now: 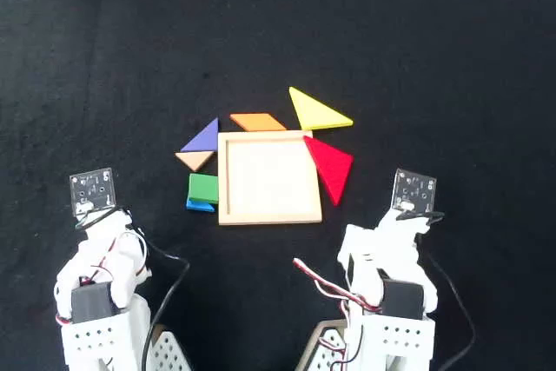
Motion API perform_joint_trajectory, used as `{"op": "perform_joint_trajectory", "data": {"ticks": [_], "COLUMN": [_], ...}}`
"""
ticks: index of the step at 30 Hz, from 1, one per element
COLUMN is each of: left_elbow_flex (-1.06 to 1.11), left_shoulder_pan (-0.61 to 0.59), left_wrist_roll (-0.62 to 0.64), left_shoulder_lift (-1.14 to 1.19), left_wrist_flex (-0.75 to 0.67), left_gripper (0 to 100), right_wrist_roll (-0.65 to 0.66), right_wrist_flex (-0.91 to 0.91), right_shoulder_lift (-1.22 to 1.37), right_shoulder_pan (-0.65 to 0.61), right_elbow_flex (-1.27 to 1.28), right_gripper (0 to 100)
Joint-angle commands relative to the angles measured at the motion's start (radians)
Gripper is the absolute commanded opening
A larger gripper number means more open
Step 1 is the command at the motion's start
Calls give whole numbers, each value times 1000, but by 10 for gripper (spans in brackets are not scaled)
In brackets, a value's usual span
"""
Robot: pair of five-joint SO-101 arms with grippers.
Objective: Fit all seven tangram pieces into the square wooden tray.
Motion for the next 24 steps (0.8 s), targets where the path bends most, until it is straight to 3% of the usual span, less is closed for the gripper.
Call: {"op": "perform_joint_trajectory", "data": {"ticks": [1,21,24], "left_elbow_flex": [19,19,19], "left_shoulder_pan": [8,10,28], "left_wrist_roll": [-9,-9,-15], "left_shoulder_lift": [-5,-8,-9], "left_wrist_flex": [5,-2,-84], "left_gripper": [30,30,30], "right_wrist_roll": [-8,-6,-8], "right_wrist_flex": [5,5,0], "right_shoulder_lift": [-65,-65,-68], "right_shoulder_pan": [11,11,9], "right_elbow_flex": [-2,-2,-2], "right_gripper": [11,11,11]}}
